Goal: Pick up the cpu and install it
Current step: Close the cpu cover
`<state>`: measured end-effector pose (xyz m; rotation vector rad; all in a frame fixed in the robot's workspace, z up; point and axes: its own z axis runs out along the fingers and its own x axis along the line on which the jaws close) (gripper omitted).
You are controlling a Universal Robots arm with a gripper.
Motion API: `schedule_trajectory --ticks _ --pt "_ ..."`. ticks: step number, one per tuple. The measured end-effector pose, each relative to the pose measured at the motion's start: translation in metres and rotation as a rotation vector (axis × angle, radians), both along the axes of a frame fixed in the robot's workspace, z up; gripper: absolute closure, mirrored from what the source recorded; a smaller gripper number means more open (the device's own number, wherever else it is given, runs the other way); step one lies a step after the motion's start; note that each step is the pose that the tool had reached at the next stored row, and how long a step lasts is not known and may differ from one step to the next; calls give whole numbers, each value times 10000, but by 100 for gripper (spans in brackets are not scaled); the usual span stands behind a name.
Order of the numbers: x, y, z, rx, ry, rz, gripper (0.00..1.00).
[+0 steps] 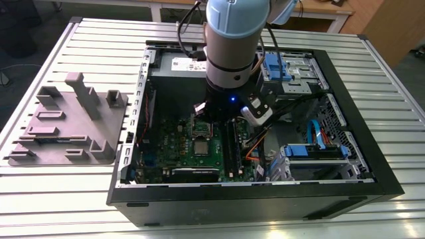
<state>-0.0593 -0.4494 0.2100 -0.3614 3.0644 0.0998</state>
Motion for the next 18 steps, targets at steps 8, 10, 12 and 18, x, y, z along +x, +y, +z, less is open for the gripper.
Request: schedule_trajectory --ticks 8,10,12,18 --pt "2 98 -12 3 -4 3 90" --pt "2 101 -12 3 -4 4 90" --pt "2 101 -12 3 -4 4 90" --pt "3 103 -12 3 -4 3 90"
